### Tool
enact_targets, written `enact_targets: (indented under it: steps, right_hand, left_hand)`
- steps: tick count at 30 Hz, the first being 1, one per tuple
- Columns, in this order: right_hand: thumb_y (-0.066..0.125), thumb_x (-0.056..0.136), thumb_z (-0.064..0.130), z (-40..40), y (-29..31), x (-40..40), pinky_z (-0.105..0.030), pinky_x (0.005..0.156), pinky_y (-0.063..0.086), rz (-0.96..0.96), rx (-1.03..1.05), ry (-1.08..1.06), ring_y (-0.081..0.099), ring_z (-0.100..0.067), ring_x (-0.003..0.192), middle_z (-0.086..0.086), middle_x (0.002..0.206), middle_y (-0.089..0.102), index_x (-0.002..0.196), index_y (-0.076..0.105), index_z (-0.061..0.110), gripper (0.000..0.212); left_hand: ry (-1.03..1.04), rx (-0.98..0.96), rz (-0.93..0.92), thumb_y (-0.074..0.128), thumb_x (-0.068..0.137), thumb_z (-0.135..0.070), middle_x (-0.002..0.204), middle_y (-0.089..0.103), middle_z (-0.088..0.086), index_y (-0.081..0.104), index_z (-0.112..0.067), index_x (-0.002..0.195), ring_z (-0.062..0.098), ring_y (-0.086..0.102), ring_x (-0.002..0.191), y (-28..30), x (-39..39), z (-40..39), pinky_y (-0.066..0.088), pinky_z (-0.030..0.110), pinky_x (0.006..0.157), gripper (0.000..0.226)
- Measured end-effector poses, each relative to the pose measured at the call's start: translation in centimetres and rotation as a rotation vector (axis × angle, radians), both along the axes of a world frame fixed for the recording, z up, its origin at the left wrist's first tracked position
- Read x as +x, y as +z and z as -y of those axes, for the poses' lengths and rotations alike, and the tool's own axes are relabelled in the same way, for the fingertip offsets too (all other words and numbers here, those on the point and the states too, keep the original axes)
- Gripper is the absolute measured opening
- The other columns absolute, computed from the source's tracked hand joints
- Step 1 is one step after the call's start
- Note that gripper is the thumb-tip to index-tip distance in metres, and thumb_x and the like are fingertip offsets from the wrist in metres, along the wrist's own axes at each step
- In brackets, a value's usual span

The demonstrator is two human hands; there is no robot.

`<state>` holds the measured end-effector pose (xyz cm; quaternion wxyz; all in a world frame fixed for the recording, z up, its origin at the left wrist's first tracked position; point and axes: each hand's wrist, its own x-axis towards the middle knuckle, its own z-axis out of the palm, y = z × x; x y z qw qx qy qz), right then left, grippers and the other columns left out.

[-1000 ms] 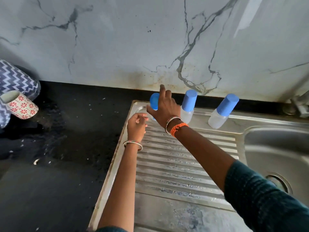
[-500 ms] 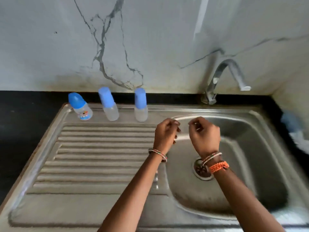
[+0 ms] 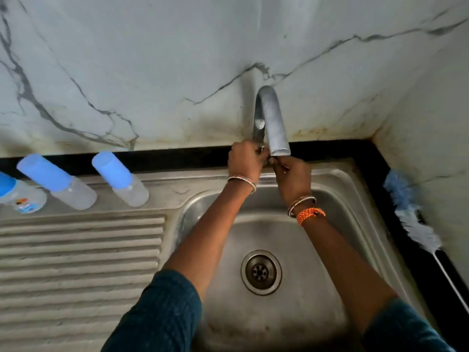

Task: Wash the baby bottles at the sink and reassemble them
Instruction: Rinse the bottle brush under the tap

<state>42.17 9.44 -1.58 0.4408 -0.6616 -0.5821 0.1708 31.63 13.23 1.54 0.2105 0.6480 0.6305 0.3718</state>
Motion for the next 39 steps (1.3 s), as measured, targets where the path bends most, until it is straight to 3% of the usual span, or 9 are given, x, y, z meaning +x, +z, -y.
enact_targets:
  steps: [2, 7, 10, 18, 20, 27, 31, 35, 39]
  right_hand:
    - [0.060, 0.086, -0.002, -0.6, 0.1, -0.6, 0.006, 0.064, 0.029, -0.006, 0.067, 0.025, 0.053, 0.004, 0.079, -0.020, 0.088, 0.072, 0.089, 0.073, -0.006, 0.013]
    - [0.061, 0.083, -0.007, -0.8, -0.8, -1.9, 0.002, 0.061, 0.031, -0.145, 0.071, -0.046, 0.054, -0.002, 0.073, -0.018, 0.081, 0.072, 0.083, 0.073, -0.006, 0.013]
    - [0.062, 0.079, -0.010, -0.8, -0.7, -1.9, 0.006, 0.058, 0.028, -0.147, 0.109, -0.066, 0.051, 0.002, 0.059, -0.022, 0.075, 0.071, 0.077, 0.072, -0.009, 0.010]
    - [0.069, 0.080, -0.004, -0.9, -0.8, -1.8, 0.005, 0.055, 0.029, -0.137, 0.114, -0.051, 0.043, 0.015, 0.075, -0.022, 0.064, 0.067, 0.073, 0.071, -0.010, 0.010]
    - [0.068, 0.082, -0.003, -1.1, -1.1, -1.7, 0.005, 0.055, 0.029, -0.145, 0.091, -0.056, 0.042, 0.018, 0.076, -0.007, 0.059, 0.059, 0.075, 0.071, -0.010, 0.010]
    - [0.064, 0.084, 0.000, -1.1, -0.8, -1.6, -0.002, 0.058, 0.033, -0.119, -0.018, -0.035, 0.050, 0.005, 0.061, -0.004, 0.074, 0.068, 0.090, 0.074, -0.003, 0.011]
    - [0.059, 0.090, 0.008, 1.5, 0.0, -0.7, -0.013, 0.077, 0.042, -0.136, -0.098, -0.018, 0.066, -0.020, 0.089, -0.010, 0.104, 0.071, 0.112, 0.070, 0.006, 0.025]
    - [0.055, 0.089, 0.010, 8.5, -0.5, 4.4, -0.031, 0.099, 0.038, 0.119, -0.088, -0.218, 0.056, -0.031, 0.112, -0.012, 0.119, 0.065, 0.116, 0.066, 0.010, 0.029]
    - [0.054, 0.083, 0.012, 15.3, -1.8, 10.8, -0.047, 0.098, 0.034, 0.419, -0.229, -0.560, 0.046, -0.038, 0.119, -0.016, 0.127, 0.054, 0.123, 0.058, 0.011, 0.040]
  left_hand:
    - [-0.010, -0.003, 0.021, 0.069, 0.079, -0.019, 0.079, 0.065, 0.032, 0.067, 0.007, 0.074, 0.046, 0.062, 0.078, -0.1, 0.1, 0.0, 0.047, 0.042, 0.061, 0.027]
    - [-0.021, 0.014, 0.048, 0.067, 0.081, -0.014, 0.072, 0.063, 0.032, 0.066, 0.012, 0.070, 0.042, 0.060, 0.069, -0.3, -0.5, 0.0, 0.039, 0.038, 0.055, 0.028]
    - [-0.043, -0.062, 0.079, 0.067, 0.081, -0.012, 0.057, 0.058, 0.025, 0.065, 0.012, 0.063, 0.024, 0.053, 0.055, -0.5, -0.8, -0.4, 0.035, 0.033, 0.050, 0.030]
    - [-0.058, -0.074, 0.177, 0.066, 0.082, -0.010, 0.047, 0.036, 0.010, 0.051, -0.002, 0.046, 0.013, 0.033, 0.052, -1.1, -1.2, -0.4, 0.020, 0.029, 0.047, 0.040]
    - [-0.059, -0.072, 0.169, 0.065, 0.083, -0.010, 0.048, 0.033, 0.008, 0.045, -0.007, 0.044, 0.013, 0.032, 0.052, -1.0, -1.1, -0.5, 0.020, 0.028, 0.044, 0.044]
    - [-0.047, -0.145, 0.185, 0.065, 0.083, -0.011, 0.048, 0.037, 0.008, 0.044, -0.011, 0.040, 0.014, 0.034, 0.050, -0.7, -1.2, -0.4, 0.022, 0.019, 0.040, 0.048]
    - [0.059, -0.144, 0.376, 0.062, 0.089, -0.017, 0.073, 0.068, 0.014, 0.071, -0.001, 0.084, 0.025, 0.063, 0.068, -0.2, -3.0, 1.5, 0.052, 0.037, 0.066, 0.019]
    - [0.373, 0.169, 0.653, 0.049, 0.081, -0.025, 0.055, 0.054, -0.003, 0.056, -0.021, 0.061, 0.021, 0.048, 0.055, -0.9, -3.1, 9.1, 0.038, 0.032, 0.055, 0.021]
    - [0.048, -0.108, 0.860, 0.049, 0.082, -0.008, 0.042, 0.042, -0.011, 0.052, -0.015, 0.055, 0.004, 0.035, 0.040, -2.3, 1.4, 14.3, 0.025, 0.017, 0.040, 0.028]
